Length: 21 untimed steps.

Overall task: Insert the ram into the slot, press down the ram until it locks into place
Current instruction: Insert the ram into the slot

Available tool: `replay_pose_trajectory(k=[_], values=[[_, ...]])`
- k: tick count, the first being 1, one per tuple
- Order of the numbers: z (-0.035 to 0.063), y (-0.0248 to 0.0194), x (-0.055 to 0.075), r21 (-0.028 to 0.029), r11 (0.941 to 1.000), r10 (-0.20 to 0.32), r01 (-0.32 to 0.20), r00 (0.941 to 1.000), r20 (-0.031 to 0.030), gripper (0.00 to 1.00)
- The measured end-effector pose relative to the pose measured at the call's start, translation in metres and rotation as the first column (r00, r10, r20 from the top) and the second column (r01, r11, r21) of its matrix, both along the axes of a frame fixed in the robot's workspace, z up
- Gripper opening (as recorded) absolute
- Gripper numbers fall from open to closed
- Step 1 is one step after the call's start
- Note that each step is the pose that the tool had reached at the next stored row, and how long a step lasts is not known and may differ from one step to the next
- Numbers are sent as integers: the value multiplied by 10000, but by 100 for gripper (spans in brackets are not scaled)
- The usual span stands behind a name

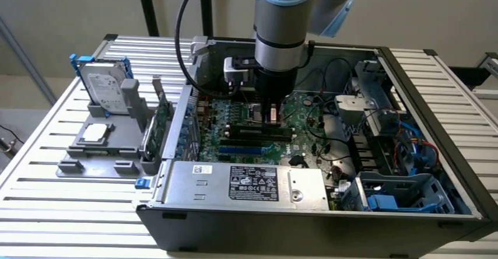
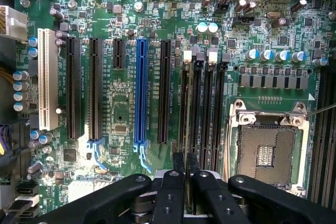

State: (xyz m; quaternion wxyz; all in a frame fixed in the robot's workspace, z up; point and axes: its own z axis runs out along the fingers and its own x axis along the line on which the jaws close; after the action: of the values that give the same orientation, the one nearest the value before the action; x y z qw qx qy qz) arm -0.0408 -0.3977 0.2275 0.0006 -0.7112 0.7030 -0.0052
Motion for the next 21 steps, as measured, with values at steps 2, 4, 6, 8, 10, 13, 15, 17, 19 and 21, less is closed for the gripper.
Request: replay_pose_trajectory(k=[2,4,6,8,10,13,15,17,19,21], values=[[1,0,0,-35,10000,1,-1,10000,-2,13],[1,0,0,-52,10000,3,-3,10000,-2,13],[2,1,0,-55,10000,3,-3,10000,-2,13],[1,5,0,-55,10000,2,-2,10000,-2,13],[1,9,0,-56,10000,3,-3,10000,-2,13],[-2,13,0,-55,10000,4,-4,10000,3,13],[-8,14,0,-55,10000,3,-3,10000,13,13],[-16,15,-1,-55,10000,2,-2,10000,24,13],[-23,14,-1,-56,10000,2,-2,10000,35,13],[-25,15,-1,-56,10000,4,-4,10000,44,15]])
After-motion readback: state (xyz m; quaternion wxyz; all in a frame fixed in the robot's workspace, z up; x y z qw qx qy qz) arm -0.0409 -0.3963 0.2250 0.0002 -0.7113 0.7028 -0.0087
